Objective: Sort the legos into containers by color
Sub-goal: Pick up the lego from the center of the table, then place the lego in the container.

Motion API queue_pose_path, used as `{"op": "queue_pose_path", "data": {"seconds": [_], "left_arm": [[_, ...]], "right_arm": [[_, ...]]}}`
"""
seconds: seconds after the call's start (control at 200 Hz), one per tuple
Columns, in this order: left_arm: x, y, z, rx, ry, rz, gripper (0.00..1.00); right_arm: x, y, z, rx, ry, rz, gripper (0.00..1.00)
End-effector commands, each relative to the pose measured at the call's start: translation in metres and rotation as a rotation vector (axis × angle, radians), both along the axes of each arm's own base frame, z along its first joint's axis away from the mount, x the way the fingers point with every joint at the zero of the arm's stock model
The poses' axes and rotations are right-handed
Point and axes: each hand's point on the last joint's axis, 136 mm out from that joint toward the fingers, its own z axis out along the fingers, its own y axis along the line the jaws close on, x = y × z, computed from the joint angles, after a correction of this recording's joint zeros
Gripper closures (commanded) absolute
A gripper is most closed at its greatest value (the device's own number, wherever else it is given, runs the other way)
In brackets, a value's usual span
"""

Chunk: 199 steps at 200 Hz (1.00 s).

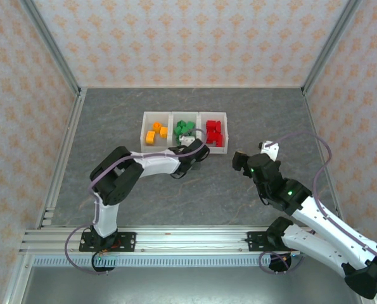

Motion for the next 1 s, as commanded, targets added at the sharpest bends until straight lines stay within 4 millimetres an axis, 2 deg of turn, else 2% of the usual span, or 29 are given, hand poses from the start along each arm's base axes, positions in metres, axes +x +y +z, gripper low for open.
{"op": "queue_pose_path", "data": {"seconds": [0.0, 0.145, 0.27, 0.43, 0.596, 0.726, 0.991], "left_arm": [[-0.023, 0.007, 0.020, 0.008, -0.011, -0.003, 0.61], [-0.042, 0.017, 0.039, 0.019, -0.007, -0.026, 0.61], [-0.039, 0.045, 0.072, 0.097, -0.075, 0.006, 0.59], [-0.013, 0.096, 0.104, 0.194, -0.120, 0.065, 0.58], [0.022, 0.131, 0.116, 0.231, -0.127, 0.089, 0.58], [0.052, 0.145, 0.115, 0.227, -0.114, 0.109, 0.59], [0.110, 0.156, 0.103, 0.219, -0.102, 0.127, 0.60]], "right_arm": [[0.000, -0.007, -0.002, -0.021, -0.002, -0.027, 0.00], [0.000, -0.006, -0.003, -0.021, 0.000, -0.024, 0.00], [0.000, -0.006, -0.003, -0.019, 0.002, -0.021, 0.00], [0.000, -0.005, -0.001, -0.012, 0.000, -0.014, 0.00], [-0.001, -0.004, 0.000, -0.004, -0.006, -0.007, 0.00], [-0.001, -0.004, -0.001, -0.006, -0.004, -0.006, 0.00], [-0.002, -0.005, -0.001, -0.006, -0.003, -0.012, 0.00]]}}
